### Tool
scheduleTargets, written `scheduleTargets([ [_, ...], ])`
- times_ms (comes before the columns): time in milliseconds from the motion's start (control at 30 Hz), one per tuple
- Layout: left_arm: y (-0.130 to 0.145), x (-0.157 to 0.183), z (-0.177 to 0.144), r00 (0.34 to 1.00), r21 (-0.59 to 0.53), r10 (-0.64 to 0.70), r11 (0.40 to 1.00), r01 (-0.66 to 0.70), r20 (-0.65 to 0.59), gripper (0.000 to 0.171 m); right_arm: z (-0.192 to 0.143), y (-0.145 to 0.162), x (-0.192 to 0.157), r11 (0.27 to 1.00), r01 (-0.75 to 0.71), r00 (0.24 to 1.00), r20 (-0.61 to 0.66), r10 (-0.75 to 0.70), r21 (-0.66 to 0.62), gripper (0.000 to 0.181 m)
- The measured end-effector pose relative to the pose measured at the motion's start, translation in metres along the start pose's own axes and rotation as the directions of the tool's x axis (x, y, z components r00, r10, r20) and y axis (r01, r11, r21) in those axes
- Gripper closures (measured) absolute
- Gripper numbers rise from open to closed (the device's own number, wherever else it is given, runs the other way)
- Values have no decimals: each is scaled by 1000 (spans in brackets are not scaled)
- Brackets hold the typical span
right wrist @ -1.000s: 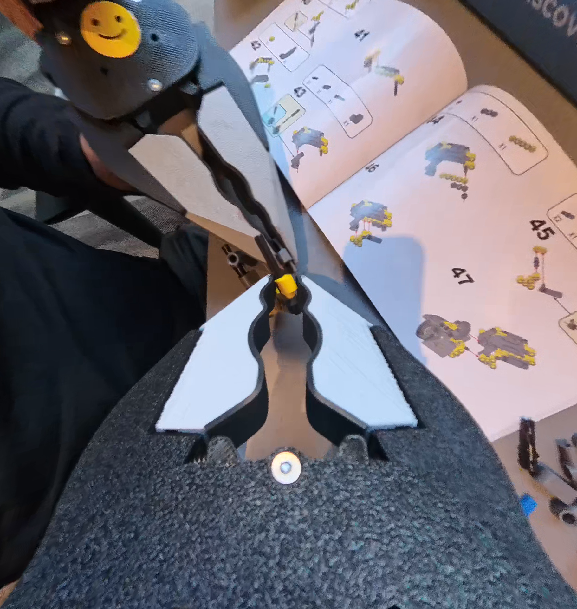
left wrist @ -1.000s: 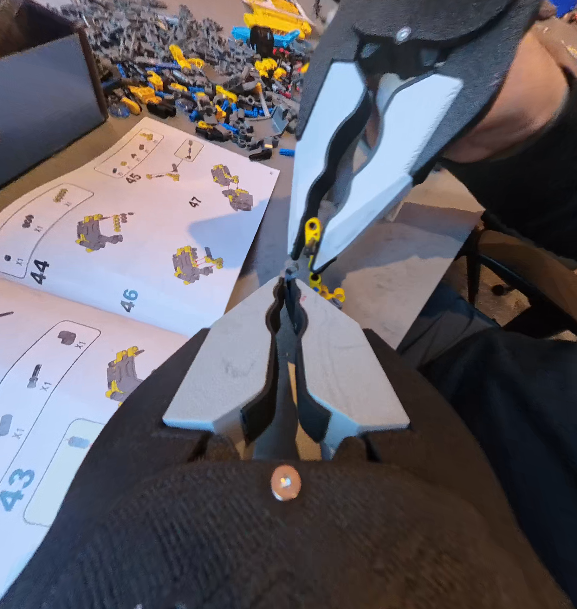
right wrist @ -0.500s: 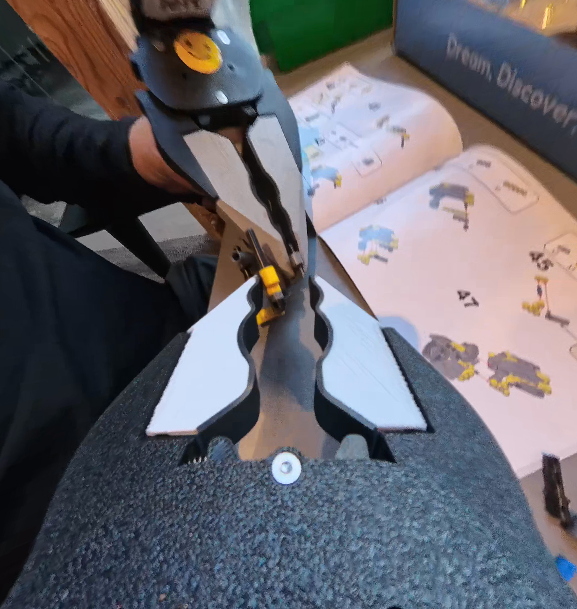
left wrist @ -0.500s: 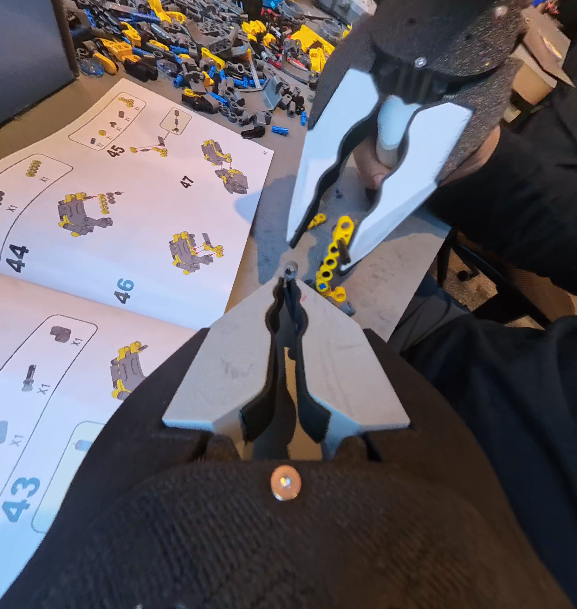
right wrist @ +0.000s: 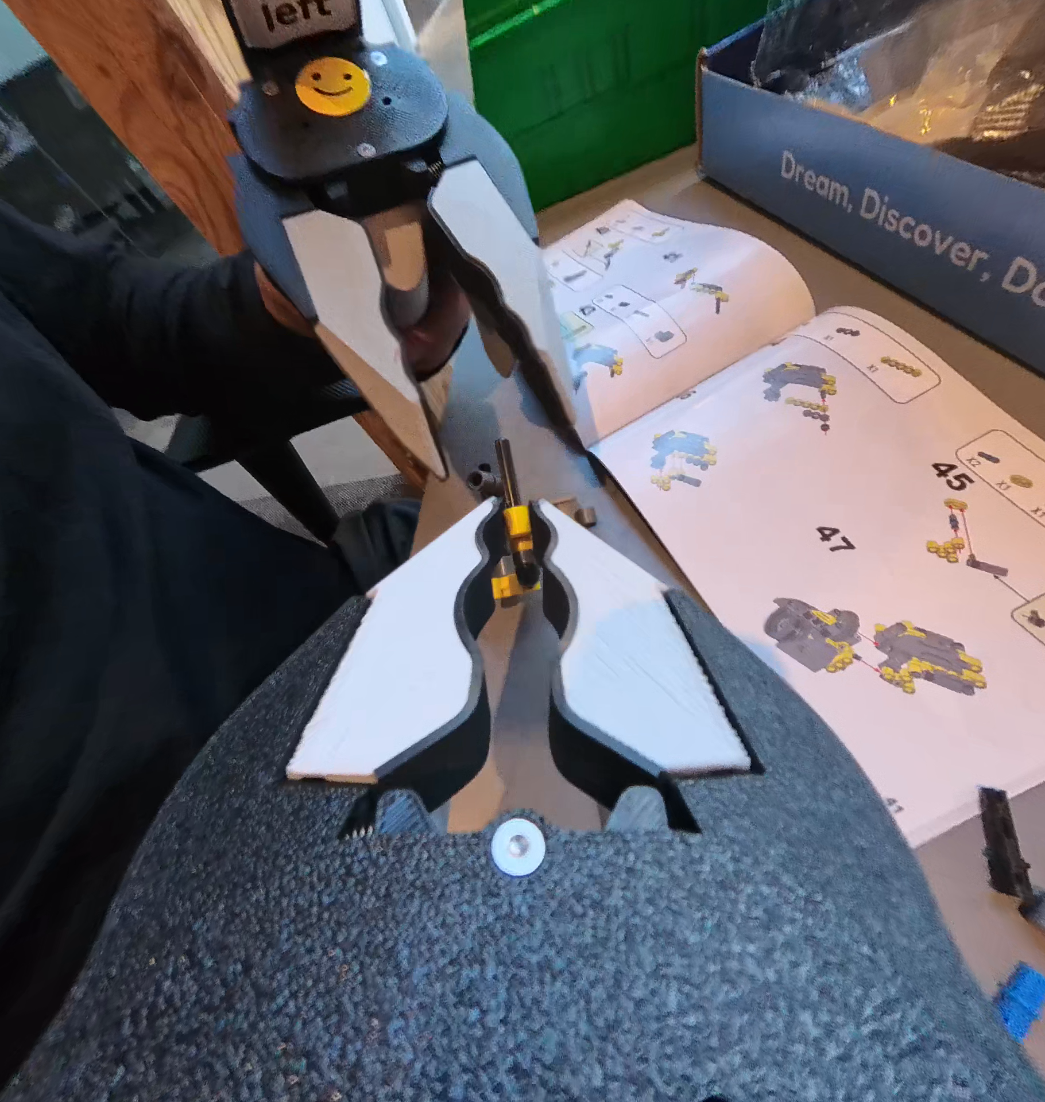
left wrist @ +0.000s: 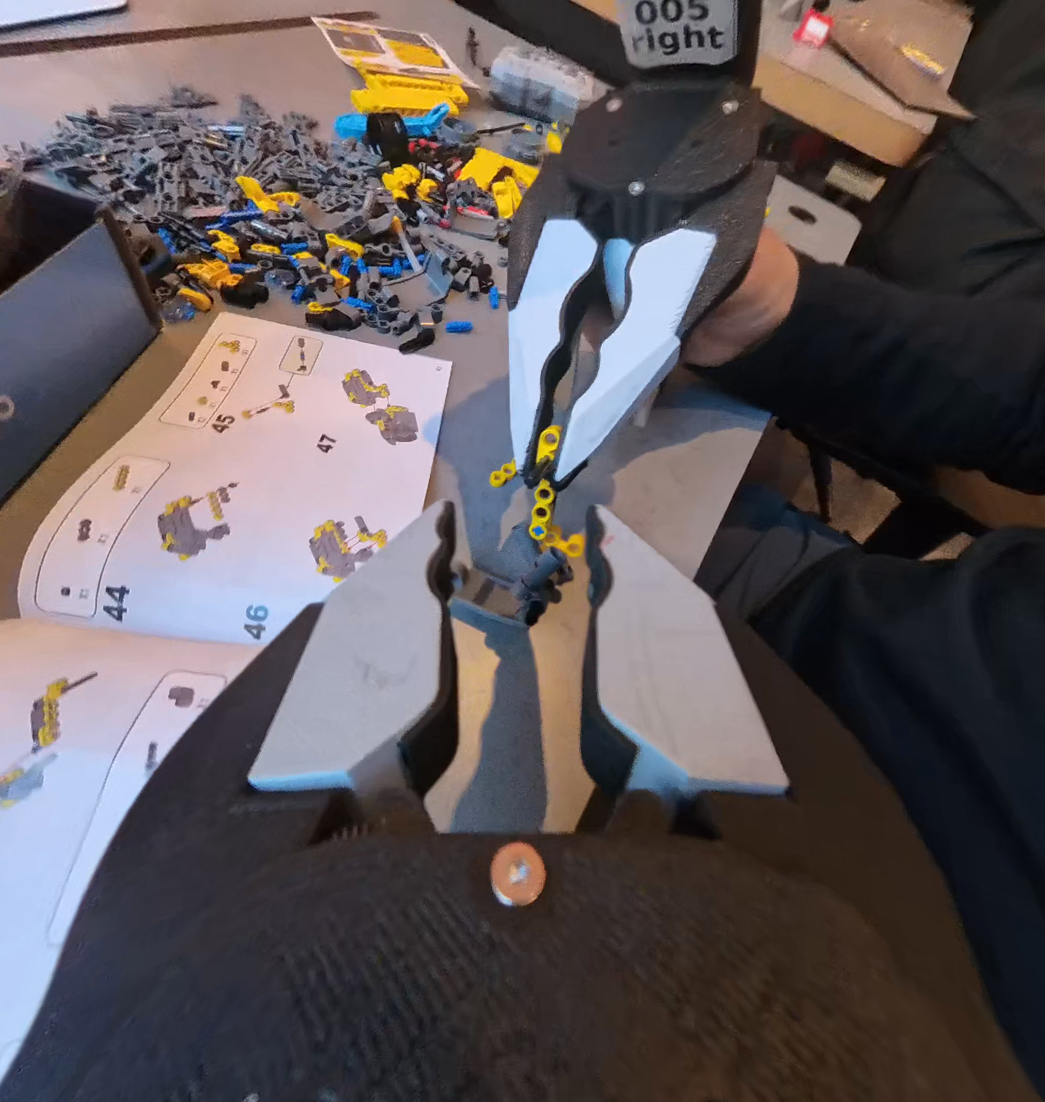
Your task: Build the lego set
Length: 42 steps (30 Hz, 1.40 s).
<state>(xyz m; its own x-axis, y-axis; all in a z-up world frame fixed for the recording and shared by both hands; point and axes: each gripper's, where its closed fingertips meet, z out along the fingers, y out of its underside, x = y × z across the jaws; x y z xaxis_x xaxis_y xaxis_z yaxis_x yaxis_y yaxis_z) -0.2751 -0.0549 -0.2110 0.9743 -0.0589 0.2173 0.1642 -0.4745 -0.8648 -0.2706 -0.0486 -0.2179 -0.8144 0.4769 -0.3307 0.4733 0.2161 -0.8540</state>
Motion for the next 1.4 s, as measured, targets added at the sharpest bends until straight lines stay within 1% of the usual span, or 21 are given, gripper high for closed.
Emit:
scheduleTargets([
  [33,1,-1,2,1000,-30,14,999,-14,9,121,-2,-3,-4,1000,6,1000,24,-6,26,174],
  [100,6,-7,7,999,-84,32,996,-30,29,116,-6,-9,-13,995,58,997,55,-62,83,175],
  [167,7,-5,8,1000,-82,0,997,-1,-12,128,-8,-7,-13,984,156,988,1,-157,84,175],
  [200,6,0,7,998,-78,-20,997,15,-54,128,-8,-3,-10,979,193,981,-38,-191,64,175],
  [267,1,17,4,990,-56,-40,998,33,-134,124,-8,8,-2,979,203,974,-102,-201,8,174],
  [333,3,27,8,988,-65,-34,998,25,-147,119,-9,10,0,991,131,985,-113,-128,12,175],
  [433,19,22,27,997,-146,-10,989,-1,-72,123,-8,10,5,999,-35,995,-93,37,27,175],
  [500,22,21,37,998,-155,-15,988,5,-61,133,-9,4,8,992,-105,991,-81,111,68,175],
  [567,19,17,43,998,-124,-29,992,22,-53,143,-9,-1,3,977,-179,983,-19,182,114,175],
  [633,14,19,46,994,-99,-63,994,54,-94,146,-8,-2,-3,962,-237,971,45,233,134,175],
  [667,11,21,46,988,-82,-84,994,74,-127,151,-8,-1,-4,959,-250,968,55,245,135,174],
  [733,12,24,47,978,-81,-114,992,101,-176,164,-10,-1,-5,954,-265,964,68,258,143,173],
  [767,11,25,47,974,-77,-129,990,116,-189,165,-12,0,-3,954,-262,965,59,256,148,173],
  [867,8,24,43,967,-49,-158,987,151,-201,165,-23,-1,-3,959,-226,974,29,224,173,161],
  [933,9,22,41,966,-48,-171,985,164,-196,165,-26,7,0,971,-192,980,-31,198,145,159],
  [1000,9,24,41,960,-50,-178,984,172,-214,165,-24,13,1,980,-161,983,-73,170,116,159],
  [1133,6,27,41,952,-37,-186,983,182,-242,165,-21,13,0,993,-84,989,-112,94,87,161],
  [1267,5,27,38,949,-27,-190,982,189,-251,165,-20,9,-6,993,-62,995,-75,69,99,173],
  [1400,5,27,37,945,-19,-203,979,205,-255,165,-21,9,-6,991,-81,995,-56,87,106,174],
])
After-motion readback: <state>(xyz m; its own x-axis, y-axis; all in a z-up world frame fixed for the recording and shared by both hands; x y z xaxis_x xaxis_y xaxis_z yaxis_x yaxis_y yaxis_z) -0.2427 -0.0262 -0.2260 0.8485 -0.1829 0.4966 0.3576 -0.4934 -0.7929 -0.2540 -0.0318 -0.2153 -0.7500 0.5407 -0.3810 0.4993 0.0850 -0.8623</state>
